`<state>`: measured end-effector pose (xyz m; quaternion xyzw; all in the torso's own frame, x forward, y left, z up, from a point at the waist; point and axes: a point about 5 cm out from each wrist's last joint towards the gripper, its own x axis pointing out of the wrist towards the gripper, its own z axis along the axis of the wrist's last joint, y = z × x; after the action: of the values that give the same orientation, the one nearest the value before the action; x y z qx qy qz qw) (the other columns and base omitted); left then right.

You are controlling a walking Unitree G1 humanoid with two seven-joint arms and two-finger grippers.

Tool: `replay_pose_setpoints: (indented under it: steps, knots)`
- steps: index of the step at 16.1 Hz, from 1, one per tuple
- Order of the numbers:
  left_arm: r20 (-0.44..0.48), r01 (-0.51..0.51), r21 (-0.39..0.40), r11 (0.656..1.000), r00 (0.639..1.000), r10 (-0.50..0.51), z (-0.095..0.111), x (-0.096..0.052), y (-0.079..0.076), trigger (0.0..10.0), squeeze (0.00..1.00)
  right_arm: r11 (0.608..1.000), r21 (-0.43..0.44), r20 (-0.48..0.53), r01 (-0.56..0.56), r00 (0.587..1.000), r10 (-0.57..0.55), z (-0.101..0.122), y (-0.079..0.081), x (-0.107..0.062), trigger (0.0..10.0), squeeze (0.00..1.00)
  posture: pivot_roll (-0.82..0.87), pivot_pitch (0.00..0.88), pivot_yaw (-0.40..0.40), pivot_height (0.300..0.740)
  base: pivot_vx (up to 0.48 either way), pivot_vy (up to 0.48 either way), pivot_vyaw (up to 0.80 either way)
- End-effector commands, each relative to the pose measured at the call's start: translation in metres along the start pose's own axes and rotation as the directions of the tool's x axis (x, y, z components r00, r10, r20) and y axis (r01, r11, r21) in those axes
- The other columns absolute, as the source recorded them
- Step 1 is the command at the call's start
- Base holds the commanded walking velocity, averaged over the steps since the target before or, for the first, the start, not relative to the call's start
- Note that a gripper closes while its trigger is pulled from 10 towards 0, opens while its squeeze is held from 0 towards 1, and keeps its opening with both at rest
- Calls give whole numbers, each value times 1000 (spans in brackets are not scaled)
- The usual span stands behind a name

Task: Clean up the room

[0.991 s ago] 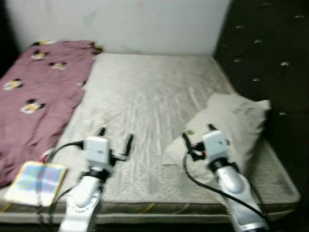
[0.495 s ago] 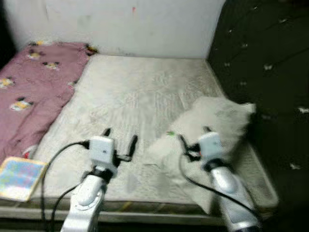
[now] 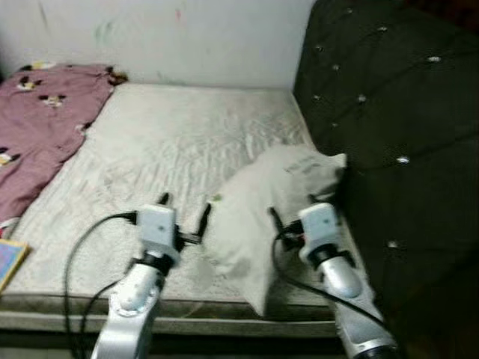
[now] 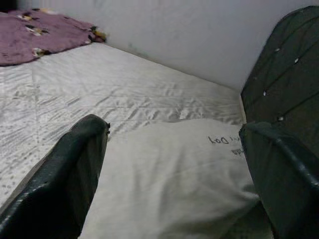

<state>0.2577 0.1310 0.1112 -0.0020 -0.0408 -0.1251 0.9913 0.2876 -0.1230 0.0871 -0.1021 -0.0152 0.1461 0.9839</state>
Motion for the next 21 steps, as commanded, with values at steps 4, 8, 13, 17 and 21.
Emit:
replay_pose_setpoints:
  steps: [4,8,13,17,21]
  knots:
    - [51,87,-39,995,995,-85,6,1,-11,10000,0,1000,-22,8,8,1000,-8,2,-8,0,10000,0,-62,1,-24,740,0,0,0]
    - [63,95,-43,995,994,-93,7,0,-13,10000,0,1000,-25,9,8,1000,-8,2,-9,0,10000,0,-64,7,-27,740,140,0,0]
    - [70,105,-49,993,992,-101,7,1,-14,10000,0,1000,-26,9,8,1000,-7,3,-9,1,10000,0,-70,10,-31,740,340,0,0]
    - [56,102,-47,994,994,-99,4,0,-14,10000,0,1000,-25,7,10,1000,-10,2,-9,1,10000,0,-70,11,-31,740,316,0,0]
    - [51,83,-48,995,995,-81,4,1,-14,10000,0,1000,-24,5,9,1000,-9,2,-9,1,10000,0,-72,13,-30,740,0,0,0]
